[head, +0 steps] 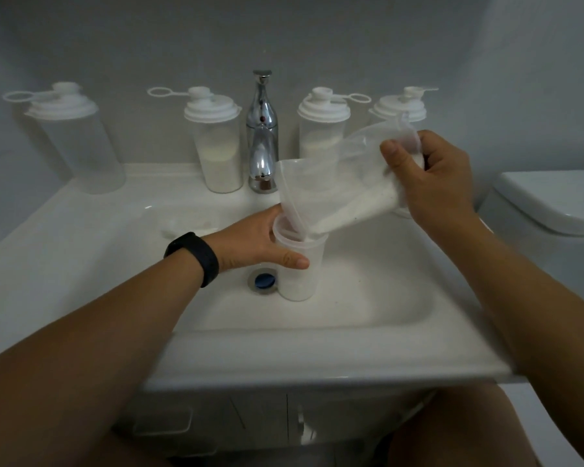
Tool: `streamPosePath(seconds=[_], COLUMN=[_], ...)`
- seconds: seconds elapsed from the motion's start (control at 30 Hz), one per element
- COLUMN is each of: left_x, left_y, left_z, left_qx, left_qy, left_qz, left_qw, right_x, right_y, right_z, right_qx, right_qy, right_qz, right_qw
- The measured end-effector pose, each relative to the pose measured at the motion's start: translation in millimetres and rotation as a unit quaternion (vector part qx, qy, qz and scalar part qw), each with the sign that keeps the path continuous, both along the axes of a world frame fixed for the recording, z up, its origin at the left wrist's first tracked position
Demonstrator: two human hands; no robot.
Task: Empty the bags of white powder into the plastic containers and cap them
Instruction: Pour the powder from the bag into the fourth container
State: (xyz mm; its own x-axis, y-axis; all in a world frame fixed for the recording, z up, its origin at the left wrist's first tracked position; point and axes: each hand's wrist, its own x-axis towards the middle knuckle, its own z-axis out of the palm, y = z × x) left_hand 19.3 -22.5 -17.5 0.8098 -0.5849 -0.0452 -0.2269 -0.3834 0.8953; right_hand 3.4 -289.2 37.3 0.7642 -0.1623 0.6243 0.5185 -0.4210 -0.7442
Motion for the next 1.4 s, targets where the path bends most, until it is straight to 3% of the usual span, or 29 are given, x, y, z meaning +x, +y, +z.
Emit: streamPosePath(seconds=[0.37, 1.4], left_x=[1.9, 0.1], left_y=[-4.9, -0.9], left_z=[-2.5, 4.5], left_qx=[0.078, 0.084], left_qy=[-0.032, -0.029], left_qz=[0.007, 0.006], left_qw=[0.996, 0.996], right_x=[-1.7, -0.7], right_y=[1.9, 0.9], right_z=[0.7, -2.4], right_qx=[0.003, -0.004], right_qy=[-0.007, -0.001], right_qz=[0.004, 0.014], right_qw=[1.0, 1.0])
